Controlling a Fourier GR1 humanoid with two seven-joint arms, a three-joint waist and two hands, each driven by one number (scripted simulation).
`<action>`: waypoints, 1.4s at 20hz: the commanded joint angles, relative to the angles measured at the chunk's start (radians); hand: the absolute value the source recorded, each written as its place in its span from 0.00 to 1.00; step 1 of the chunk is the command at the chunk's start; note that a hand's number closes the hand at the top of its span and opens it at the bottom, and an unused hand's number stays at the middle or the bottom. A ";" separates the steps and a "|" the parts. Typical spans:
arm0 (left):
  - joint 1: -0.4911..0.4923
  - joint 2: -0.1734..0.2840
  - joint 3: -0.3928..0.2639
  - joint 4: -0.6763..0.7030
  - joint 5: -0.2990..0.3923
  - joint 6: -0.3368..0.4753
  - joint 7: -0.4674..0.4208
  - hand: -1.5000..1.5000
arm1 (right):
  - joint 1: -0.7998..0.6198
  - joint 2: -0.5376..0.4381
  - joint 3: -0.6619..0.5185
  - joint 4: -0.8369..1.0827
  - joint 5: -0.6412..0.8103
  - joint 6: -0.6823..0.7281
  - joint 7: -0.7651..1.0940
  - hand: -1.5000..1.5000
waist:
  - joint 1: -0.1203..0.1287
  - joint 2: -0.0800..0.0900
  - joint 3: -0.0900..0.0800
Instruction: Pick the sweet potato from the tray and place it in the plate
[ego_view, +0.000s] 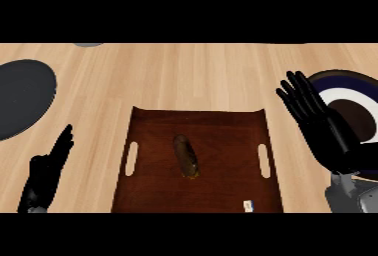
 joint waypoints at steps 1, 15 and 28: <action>-0.039 -0.045 0.002 0.064 -0.008 -0.012 -0.002 0.50 | -0.051 0.010 0.110 0.008 0.093 0.002 0.063 1.00 | 0.000 -0.034 0.023; -0.117 -0.175 -0.036 0.037 0.019 0.031 0.046 0.50 | -0.235 0.065 0.474 0.177 0.612 -0.091 0.028 0.00 | 0.025 -0.015 0.027; -0.116 -0.196 -0.022 0.052 -0.011 0.034 0.058 0.50 | -0.622 0.046 0.701 0.328 0.950 0.255 0.121 0.00 | 0.011 -0.042 0.022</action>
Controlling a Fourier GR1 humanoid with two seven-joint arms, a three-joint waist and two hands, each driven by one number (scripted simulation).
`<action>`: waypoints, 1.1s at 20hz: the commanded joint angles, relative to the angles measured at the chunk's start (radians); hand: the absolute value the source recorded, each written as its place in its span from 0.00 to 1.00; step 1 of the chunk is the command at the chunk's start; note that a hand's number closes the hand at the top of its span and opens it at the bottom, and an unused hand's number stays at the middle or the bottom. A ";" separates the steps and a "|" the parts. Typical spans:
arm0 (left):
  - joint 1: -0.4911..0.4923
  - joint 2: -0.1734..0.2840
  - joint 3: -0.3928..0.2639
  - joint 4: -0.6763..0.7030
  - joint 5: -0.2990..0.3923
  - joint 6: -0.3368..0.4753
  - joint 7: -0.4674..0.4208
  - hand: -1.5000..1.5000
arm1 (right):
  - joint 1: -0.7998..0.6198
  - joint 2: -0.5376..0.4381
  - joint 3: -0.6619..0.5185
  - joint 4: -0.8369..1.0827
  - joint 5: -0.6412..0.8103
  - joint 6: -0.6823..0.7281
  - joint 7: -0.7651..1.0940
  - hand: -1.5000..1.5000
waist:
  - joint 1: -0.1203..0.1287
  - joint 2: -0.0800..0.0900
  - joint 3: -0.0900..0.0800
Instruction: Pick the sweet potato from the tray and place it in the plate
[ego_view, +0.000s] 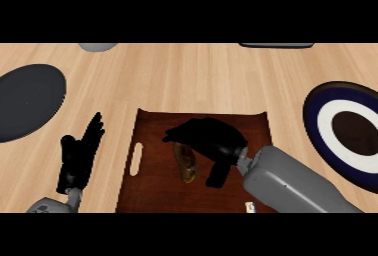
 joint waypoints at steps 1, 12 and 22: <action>-0.039 -0.024 0.013 0.027 0.000 0.002 0.019 0.50 | -0.146 0.074 0.055 0.053 0.118 0.076 0.129 0.00 | -0.005 0.001 0.000; -0.010 -0.017 0.031 -0.014 -0.022 -0.010 0.035 0.50 | -0.291 0.265 0.062 0.268 0.093 0.492 0.365 0.00 | -0.004 0.000 0.001; -0.004 -0.044 0.083 -0.022 -0.058 -0.065 0.057 0.50 | -0.236 0.314 0.044 0.334 0.232 0.505 0.347 0.00 | -0.007 0.002 0.001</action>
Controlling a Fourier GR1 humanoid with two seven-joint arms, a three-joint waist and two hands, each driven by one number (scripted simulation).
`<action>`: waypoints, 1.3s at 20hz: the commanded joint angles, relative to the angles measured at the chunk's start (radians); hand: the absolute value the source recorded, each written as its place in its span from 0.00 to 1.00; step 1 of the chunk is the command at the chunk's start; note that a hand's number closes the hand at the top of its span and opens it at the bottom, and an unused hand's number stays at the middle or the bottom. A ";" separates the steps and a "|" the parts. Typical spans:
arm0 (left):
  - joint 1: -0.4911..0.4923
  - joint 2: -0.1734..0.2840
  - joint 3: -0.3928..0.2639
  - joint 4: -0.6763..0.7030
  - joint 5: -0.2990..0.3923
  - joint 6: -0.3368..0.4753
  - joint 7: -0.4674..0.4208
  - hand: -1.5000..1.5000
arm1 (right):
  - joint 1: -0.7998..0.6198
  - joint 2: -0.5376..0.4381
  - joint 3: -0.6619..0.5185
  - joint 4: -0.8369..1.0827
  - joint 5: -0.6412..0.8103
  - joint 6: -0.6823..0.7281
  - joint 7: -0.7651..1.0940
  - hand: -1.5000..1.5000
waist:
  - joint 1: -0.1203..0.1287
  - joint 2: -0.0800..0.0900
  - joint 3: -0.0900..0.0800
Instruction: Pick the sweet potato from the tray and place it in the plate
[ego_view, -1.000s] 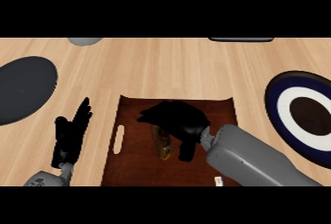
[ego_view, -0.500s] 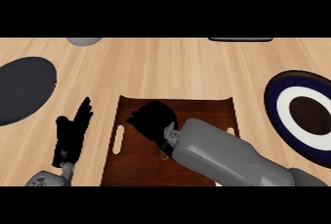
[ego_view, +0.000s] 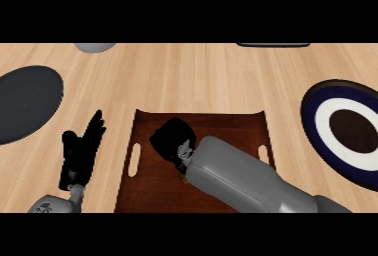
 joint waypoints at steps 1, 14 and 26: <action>0.027 0.005 0.022 -0.007 -0.008 -0.047 -0.011 0.50 | -0.015 0.022 0.002 0.113 0.036 -0.031 -0.061 0.00 | 0.009 0.002 0.000; -0.010 -0.059 0.105 0.080 -0.070 -0.093 -0.053 0.50 | 0.030 0.023 -0.015 0.028 0.036 0.039 -0.001 0.00 | 0.006 0.001 0.000; 0.035 -0.091 0.115 0.026 -0.126 -0.108 -0.024 0.50 | 0.047 -0.021 0.045 0.217 0.239 -0.115 -0.325 1.00 | 0.001 0.002 0.000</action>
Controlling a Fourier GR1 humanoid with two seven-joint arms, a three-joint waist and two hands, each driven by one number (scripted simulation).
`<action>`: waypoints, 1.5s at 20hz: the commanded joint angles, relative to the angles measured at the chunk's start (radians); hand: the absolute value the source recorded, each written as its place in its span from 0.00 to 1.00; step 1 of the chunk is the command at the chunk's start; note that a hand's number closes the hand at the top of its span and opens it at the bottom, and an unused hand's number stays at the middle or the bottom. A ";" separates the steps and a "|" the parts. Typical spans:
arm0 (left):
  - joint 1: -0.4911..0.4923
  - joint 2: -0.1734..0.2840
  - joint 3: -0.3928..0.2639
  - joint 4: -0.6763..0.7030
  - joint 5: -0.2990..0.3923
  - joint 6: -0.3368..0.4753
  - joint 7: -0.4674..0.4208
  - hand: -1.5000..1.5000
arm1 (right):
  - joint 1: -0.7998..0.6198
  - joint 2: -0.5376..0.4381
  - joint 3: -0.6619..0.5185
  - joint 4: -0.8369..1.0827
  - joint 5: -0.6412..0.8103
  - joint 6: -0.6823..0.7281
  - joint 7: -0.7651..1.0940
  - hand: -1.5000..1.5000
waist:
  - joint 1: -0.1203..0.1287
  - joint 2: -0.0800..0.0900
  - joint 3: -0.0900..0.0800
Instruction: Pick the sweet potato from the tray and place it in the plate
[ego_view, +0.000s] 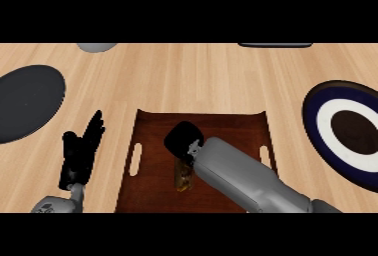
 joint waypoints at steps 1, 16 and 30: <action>-0.043 -0.016 0.028 0.041 0.001 -0.027 -0.012 0.50 | -0.039 0.007 0.022 0.106 0.054 -0.088 -0.119 1.00 | 0.003 0.005 -0.002; 0.068 -0.018 0.049 -0.036 -0.019 0.015 0.013 0.50 | 0.196 -0.290 -0.429 -0.032 0.071 -0.722 0.203 1.00 | -0.079 -0.009 0.002; 0.014 -0.025 0.069 0.019 -0.029 -0.013 -0.008 0.50 | 0.457 -0.429 -0.484 -0.673 0.395 -0.994 0.538 1.00 | -0.054 -0.009 -0.003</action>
